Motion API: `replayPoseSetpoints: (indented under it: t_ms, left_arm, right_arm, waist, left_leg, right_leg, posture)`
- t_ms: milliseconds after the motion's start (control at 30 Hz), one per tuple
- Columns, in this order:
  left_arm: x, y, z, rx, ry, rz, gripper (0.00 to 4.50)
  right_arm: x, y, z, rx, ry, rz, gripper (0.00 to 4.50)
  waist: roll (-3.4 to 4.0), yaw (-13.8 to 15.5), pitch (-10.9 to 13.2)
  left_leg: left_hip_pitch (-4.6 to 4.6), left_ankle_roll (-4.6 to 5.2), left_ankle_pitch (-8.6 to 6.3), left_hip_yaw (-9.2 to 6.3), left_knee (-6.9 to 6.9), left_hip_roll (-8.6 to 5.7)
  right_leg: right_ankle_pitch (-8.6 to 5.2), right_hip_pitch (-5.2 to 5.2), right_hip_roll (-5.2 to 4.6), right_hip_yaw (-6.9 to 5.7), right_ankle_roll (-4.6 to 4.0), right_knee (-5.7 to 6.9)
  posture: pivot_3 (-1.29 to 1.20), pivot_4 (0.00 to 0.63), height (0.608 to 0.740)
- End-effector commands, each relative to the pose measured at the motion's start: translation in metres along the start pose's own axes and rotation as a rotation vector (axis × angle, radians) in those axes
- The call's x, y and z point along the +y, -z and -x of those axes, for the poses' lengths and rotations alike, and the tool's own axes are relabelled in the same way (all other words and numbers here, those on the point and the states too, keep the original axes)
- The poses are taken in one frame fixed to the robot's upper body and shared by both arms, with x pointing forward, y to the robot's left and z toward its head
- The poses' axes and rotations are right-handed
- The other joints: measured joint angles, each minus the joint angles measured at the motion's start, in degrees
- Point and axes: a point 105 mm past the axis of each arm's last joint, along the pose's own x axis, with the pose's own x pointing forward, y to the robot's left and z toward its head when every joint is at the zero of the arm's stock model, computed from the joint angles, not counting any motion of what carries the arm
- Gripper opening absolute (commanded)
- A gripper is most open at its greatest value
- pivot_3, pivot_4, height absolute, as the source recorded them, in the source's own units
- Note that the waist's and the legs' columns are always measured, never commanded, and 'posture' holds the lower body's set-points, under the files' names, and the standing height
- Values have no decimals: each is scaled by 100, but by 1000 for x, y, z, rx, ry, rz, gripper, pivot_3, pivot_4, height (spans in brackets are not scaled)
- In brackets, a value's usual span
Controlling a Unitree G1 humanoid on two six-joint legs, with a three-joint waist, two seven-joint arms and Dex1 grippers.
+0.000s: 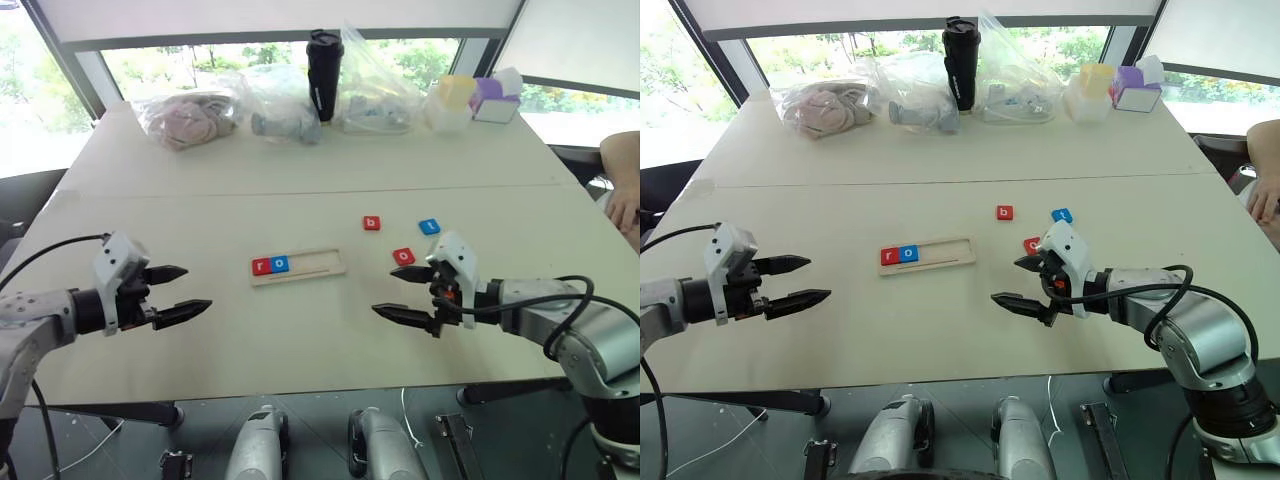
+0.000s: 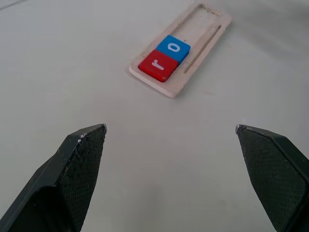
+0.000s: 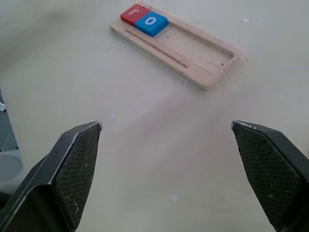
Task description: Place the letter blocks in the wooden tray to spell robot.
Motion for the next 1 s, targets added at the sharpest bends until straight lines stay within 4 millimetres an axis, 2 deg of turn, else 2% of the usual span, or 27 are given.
replayPoseSetpoints:
  t_ms: [33, 233, 367, 433, 633, 867, 1000]
  left_arm:
    - [1, -2, -25, 31, 94, -139, 4500]
    - [29, -3, -77, 48, 186, -227, 4500]
    - [45, -4, -101, 80, 206, -276, 4500]
    - [44, -5, -110, 86, 245, -283, 4500]
    - [28, 1, -121, 112, 399, -306, 4500]
    - [35, -6, -121, 93, 367, -316, 4500]
    - [24, 7, -119, 131, 434, -331, 4500]
  right_arm:
    - [12, -23, -3, -54, -64, 63, 4458]
    - [14, -30, -7, -66, -66, 84, 4458]
    - [17, -28, -5, -76, -41, 72, 4458]
    - [18, -27, -4, -82, -22, 61, 4458]
    - [19, -22, 1, -89, 33, 35, 4458]
    - [20, -19, 3, -91, 60, 20, 4458]
    - [19, -17, 1, -84, 67, 19, 4458]
  waist:
    - [1, 5, -1]
    - [-5, 8, -2]
    - [-9, -20, -3]
    - [-10, -21, -3]
    - [-13, -17, -5]
    - [-14, -17, -6]
    - [-14, -24, -6]
  left_leg:
    - [0, -1, 1, 3, 1, 0]
    - [0, 3, 3, 11, 6, -3]
    - [-4, 4, 4, 13, 10, -4]
    - [-5, 5, 4, 14, 10, -4]
    - [-3, 5, 4, 11, 10, -2]
    - [-2, 5, 4, 5, 14, -1]
    - [-2, 5, 4, 5, 15, -1]
  right_leg:
    - [0, 1, 1, 0, -1, 1]
    - [0, 1, 4, 0, 4, 17]
    - [8, 1, 5, 0, 23, 16]
    - [9, -1, 5, 0, 28, 17]
    - [8, -1, 5, -1, 29, 23]
    - [7, 2, 5, -1, 27, 26]
    - [8, 1, 5, -1, 28, 27]
  posture:
    - [0, 150, 740]
    - [0, 150, 740]
    - [0, 150, 740]
    - [0, 150, 740]
    - [0, 150, 740]
    - [0, 150, 740]
    - [0, 150, 740]
